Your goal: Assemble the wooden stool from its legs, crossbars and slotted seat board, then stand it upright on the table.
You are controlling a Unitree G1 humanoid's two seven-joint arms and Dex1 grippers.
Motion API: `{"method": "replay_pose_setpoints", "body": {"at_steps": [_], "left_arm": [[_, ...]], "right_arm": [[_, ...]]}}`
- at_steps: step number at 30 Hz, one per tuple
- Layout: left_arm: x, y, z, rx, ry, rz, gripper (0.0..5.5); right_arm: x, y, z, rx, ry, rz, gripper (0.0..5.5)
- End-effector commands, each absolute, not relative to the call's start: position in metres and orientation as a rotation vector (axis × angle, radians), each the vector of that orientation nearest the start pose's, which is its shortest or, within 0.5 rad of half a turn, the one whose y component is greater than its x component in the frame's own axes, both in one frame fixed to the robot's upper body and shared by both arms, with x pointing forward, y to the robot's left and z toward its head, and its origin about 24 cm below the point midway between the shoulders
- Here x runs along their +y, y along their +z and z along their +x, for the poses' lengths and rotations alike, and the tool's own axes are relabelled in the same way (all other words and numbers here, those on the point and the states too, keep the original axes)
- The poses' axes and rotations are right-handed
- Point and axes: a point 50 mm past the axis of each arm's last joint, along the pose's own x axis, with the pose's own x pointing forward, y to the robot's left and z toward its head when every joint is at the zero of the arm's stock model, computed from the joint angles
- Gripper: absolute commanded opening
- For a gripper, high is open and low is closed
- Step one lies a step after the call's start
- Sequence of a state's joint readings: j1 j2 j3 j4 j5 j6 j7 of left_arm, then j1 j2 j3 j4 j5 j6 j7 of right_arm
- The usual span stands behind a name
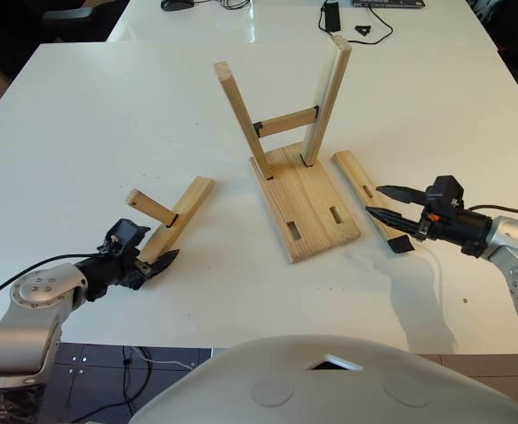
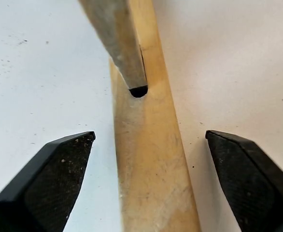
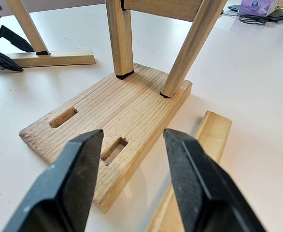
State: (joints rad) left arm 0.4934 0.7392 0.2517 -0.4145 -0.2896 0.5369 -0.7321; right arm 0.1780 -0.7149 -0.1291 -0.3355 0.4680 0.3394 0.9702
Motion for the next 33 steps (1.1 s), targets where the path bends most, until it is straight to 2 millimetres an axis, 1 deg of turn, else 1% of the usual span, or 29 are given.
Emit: {"method": "replay_pose_setpoints", "body": {"at_steps": [1,4,10,14,17,19,21,23,25,27,28,29,31,33], "left_arm": [[0.281,0.05,0.145,0.715,-0.508,0.248,3.5],[0.284,0.048,0.149,0.702,-0.504,0.248,2.98],[0.283,0.05,0.155,0.659,-0.537,0.258,2.08],[0.282,0.052,0.158,0.632,-0.573,0.275,2.02],[0.286,0.062,0.168,0.567,-0.567,0.265,2.02],[0.287,0.082,0.182,0.454,-0.554,0.199,2.02],[0.289,0.113,0.193,0.296,-0.563,0.129,2.02],[0.288,0.147,0.198,0.136,-0.605,0.061,2.02],[0.281,0.184,0.195,-0.025,-0.715,-0.025,2.02],[0.265,0.212,0.189,-0.125,-0.869,-0.057,2.02],[0.252,0.226,0.186,-0.169,-0.967,-0.063,2.02],[0.24,0.235,0.185,-0.199,-1.05,-0.069,2.02],[0.212,0.249,0.187,-0.25,-1.2,-0.108,2.02],[0.189,0.253,0.189,-0.264,-1.316,-0.149,2.02]], "right_arm": [[-0.227,0.101,0.201,0.274,0.97,-0.19,2.3],[-0.227,0.1,0.201,0.274,0.969,-0.19,2.3],[-0.227,0.101,0.203,0.267,0.965,-0.194,2.3],[-0.228,0.103,0.205,0.259,0.963,-0.194,2.3],[-0.228,0.104,0.204,0.256,0.962,-0.195,2.3],[-0.228,0.111,0.206,0.23,0.962,-0.181,2.3],[-0.225,0.127,0.208,0.167,0.985,-0.13,2.3],[-0.22,0.147,0.209,0.085,1.033,-0.057,2.3],[-0.212,0.171,0.207,-0.003,1.109,0.011,2.3],[-0.204,0.189,0.206,-0.067,1.177,0.058,2.3],[-0.2,0.199,0.206,-0.1,1.216,0.083,2.3],[-0.196,0.208,0.205,-0.125,1.251,0.101,2.49],[-0.186,0.224,0.206,-0.163,1.348,0.15,2.77],[-0.177,0.235,0.209,-0.177,1.448,0.197,2.98]]}}
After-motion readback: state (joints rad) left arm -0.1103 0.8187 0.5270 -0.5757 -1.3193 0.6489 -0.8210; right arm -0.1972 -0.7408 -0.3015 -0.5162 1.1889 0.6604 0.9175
